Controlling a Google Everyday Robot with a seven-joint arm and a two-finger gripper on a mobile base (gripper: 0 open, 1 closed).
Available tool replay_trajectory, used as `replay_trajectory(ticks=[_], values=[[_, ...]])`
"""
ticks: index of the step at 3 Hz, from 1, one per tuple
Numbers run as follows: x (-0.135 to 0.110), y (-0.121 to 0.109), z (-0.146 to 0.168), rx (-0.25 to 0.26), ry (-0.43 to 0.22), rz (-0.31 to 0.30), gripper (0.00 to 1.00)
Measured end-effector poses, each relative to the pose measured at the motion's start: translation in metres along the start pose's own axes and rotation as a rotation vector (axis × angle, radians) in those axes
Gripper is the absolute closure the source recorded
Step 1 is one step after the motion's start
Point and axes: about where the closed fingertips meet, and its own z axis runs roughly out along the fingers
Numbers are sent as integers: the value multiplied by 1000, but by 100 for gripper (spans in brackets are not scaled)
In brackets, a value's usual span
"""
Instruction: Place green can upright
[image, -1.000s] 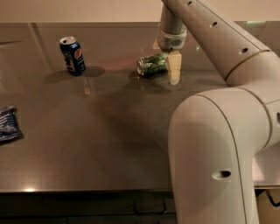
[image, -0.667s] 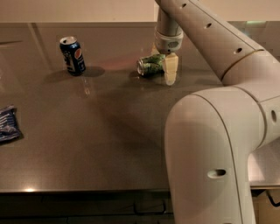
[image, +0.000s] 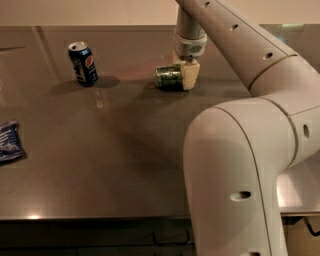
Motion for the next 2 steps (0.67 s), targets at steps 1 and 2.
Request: replay_trajectory(ticks=[1,2], values=[[-1,1,-16,33,-16,-29,87],[-2,6,-42,112,-13,-125,100]])
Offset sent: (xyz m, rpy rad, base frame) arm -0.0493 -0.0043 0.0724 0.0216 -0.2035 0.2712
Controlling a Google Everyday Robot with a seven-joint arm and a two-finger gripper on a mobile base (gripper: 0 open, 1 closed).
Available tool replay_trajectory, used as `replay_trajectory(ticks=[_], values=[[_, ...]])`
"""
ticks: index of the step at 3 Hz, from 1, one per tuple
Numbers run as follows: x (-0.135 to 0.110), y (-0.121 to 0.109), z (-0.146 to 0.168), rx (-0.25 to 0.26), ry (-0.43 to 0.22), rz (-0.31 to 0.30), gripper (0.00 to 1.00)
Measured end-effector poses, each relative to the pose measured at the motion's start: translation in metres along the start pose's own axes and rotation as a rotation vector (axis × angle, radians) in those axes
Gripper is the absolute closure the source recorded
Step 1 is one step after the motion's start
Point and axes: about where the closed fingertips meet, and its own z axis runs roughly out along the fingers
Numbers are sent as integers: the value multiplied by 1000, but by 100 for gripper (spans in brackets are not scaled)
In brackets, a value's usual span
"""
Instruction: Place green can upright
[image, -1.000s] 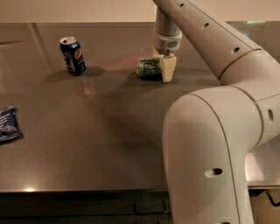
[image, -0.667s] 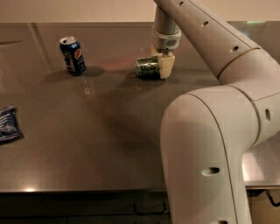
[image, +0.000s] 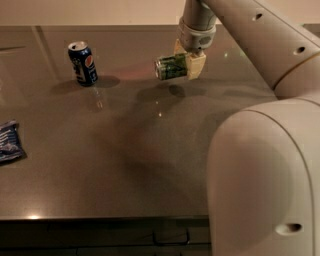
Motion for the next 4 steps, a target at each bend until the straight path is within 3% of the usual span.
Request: replay_trajectory(ticks=[2,3,4], values=[[-18,15,-58,205,9,-325,100],[-30,21,-78,317,46,-493,100],[-42,32,-86,418,132,-680,100]])
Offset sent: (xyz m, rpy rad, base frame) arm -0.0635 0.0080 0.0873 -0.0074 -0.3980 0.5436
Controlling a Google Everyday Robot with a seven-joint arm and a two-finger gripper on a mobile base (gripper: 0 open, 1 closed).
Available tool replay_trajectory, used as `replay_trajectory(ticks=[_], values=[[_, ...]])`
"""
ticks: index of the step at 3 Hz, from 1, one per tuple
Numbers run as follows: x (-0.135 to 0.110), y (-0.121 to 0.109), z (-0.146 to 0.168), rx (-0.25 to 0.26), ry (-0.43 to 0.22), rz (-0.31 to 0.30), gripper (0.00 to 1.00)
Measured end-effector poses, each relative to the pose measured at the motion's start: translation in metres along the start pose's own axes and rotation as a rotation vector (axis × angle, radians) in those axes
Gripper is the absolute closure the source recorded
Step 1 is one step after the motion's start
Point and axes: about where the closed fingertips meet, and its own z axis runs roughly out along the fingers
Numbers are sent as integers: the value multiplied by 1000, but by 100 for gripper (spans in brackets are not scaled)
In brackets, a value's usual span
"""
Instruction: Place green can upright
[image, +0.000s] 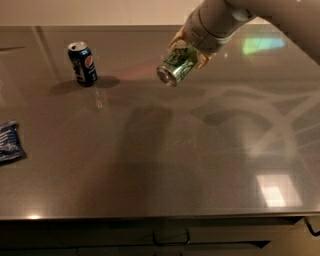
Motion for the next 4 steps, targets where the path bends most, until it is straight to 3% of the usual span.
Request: replay_trajectory(ticks=[2,4], values=[[-13,-14,2,142,172,-319,100],[-11,-47,-6,351,352,-417,100]])
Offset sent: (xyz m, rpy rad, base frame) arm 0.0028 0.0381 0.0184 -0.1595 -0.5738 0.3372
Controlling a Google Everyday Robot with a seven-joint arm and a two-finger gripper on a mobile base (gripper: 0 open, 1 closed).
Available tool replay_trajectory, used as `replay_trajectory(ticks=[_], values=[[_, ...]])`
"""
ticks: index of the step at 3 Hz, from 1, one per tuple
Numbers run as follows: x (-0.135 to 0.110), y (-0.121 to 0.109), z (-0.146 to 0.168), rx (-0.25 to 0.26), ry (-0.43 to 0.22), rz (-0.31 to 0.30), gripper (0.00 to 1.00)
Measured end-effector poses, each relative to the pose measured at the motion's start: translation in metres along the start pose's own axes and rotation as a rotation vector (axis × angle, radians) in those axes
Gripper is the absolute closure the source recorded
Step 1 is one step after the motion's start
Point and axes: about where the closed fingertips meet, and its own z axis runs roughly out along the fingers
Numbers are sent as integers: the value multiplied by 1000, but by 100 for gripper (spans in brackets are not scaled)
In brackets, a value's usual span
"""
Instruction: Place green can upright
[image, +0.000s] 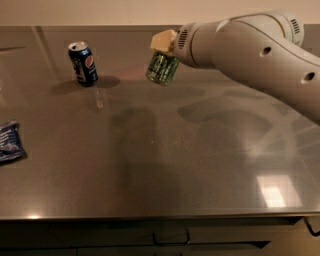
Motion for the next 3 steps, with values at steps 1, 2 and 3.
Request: replay_trajectory(ticks=[1,2,3], values=[[13,-10,-2,31,50,-8,100],[12,-10,-2,29,46,-8,100],[13,-13,-3,35,43,-31,100]])
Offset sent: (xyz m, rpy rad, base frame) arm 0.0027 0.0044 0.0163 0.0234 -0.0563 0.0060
